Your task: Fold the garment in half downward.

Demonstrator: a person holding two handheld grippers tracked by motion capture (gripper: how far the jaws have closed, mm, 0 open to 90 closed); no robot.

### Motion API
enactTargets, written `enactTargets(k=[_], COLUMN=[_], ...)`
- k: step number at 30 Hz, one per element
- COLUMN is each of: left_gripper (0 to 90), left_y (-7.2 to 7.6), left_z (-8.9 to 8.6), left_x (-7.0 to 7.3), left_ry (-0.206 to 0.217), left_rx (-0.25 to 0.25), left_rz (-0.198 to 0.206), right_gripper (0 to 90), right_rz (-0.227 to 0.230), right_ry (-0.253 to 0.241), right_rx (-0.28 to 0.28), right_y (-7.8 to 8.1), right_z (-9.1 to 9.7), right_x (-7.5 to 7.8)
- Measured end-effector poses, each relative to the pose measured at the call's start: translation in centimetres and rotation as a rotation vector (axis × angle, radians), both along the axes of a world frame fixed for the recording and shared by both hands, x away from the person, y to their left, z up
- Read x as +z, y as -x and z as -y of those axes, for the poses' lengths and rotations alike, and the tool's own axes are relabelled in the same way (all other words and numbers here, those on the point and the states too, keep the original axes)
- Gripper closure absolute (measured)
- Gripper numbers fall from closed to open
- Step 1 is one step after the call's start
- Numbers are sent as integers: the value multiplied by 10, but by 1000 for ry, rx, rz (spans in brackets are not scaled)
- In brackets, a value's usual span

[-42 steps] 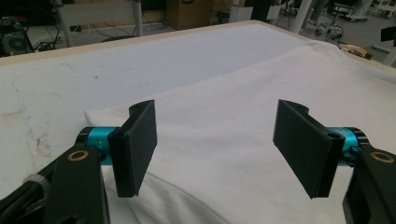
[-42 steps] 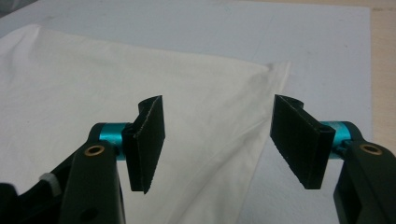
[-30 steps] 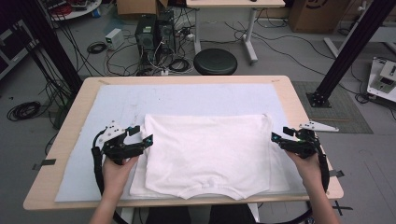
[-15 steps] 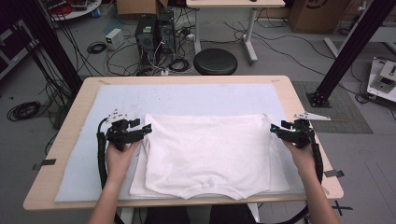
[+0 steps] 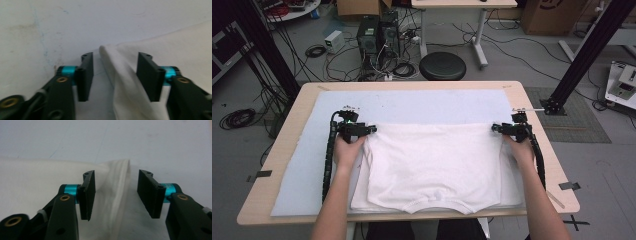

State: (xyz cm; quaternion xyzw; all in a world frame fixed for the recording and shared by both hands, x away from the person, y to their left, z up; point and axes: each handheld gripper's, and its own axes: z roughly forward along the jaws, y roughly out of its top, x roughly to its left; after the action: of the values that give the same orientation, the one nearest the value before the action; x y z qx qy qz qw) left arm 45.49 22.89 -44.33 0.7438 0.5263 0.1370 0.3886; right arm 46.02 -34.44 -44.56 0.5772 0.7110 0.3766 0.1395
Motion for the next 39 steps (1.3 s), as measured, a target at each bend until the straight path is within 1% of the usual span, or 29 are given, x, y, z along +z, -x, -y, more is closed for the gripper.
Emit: enactTargets(k=[1,2,3,4,5,6,7,8,10,12,13,15,16,17,18,19,21,23,24,25,26,29,31,33,34,35,37,38,39], left_gripper=[577,624,692,806,834,847,853,855,858,859,858,859,859,859,859,859,858,859,859,859,859,859,858,858,858,858,858,857,855], left_y=[-1,-1,-1,-2,-3,-4,-5,-7,-10,-13,-15,-21,-23,-25,-28,-29,-33,-34,-34,-34,-35,-34,-34,-32,-31,-30,-28,-27,-26], left_z=[1,3,4,4,5,5,7,8,13,20,24,34,39,44,50,55,62,67,68,68,68,66,63,60,58,55,49,47,46], left_x=[-2,-2,-2,-3,-3,-3,-3,-2,2,5,7,8,8,7,6,6,5,5,5,4,3,3,3,4,3,3,0,-1,-2], left_ry=[25,15,19,49,64,69,64,52,6,-8,3,39,46,60,76,86,103,116,124,143,153,131,132,119,119,121,152,160,164], left_rx=[-15,-8,-10,-18,-10,-17,-31,-44,-83,-121,-140,-169,-180,-190,-198,-202,-212,-209,-202,-190,-179,-154,-141,-133,-128,-125,-112,-110,-105], left_rz=[-8,-8,-11,-13,-19,-22,-21,-19,-17,-10,-3,-3,10,11,10,7,8,11,13,13,6,-5,-12,-14,-7,-8,-6,-5,0], right_gripper=[531,597,724,809,863,874,881,882,885,886,886,886,887,887,887,887,888,888,888,888,888,888,888,888,888,888,886,881,854], right_rz=[15,18,18,10,3,5,22,27,37,54,52,57,59,63,66,65,57,51,47,46,47,28,9,17,9,1,6,-2,-8], right_ry=[36,64,78,59,45,46,66,71,61,48,38,36,40,51,55,46,41,42,52,67,83,125,147,171,172,161,153,150,145], right_rx=[-4,-7,-1,23,36,38,40,31,12,-9,-17,-38,-48,-61,-76,-91,-102,-109,-110,-111,-111,-101,-87,-68,-63,-54,-26,-16,-15], right_y=[1,2,2,3,4,7,9,13,22,32,37,47,52,56,59,60,61,57,54,49,44,25,10,-4,-11,-18,-29,-34,-36], right_z=[-4,-6,-6,-5,-5,-7,-8,-8,-7,-3,0,5,8,11,15,20,30,37,40,42,43,47,49,49,50,51,51,51,50], right_x=[0,0,1,1,0,0,0,0,-1,0,0,2,2,3,3,3,4,5,6,7,9,11,13,16,16,17,16,15,13])
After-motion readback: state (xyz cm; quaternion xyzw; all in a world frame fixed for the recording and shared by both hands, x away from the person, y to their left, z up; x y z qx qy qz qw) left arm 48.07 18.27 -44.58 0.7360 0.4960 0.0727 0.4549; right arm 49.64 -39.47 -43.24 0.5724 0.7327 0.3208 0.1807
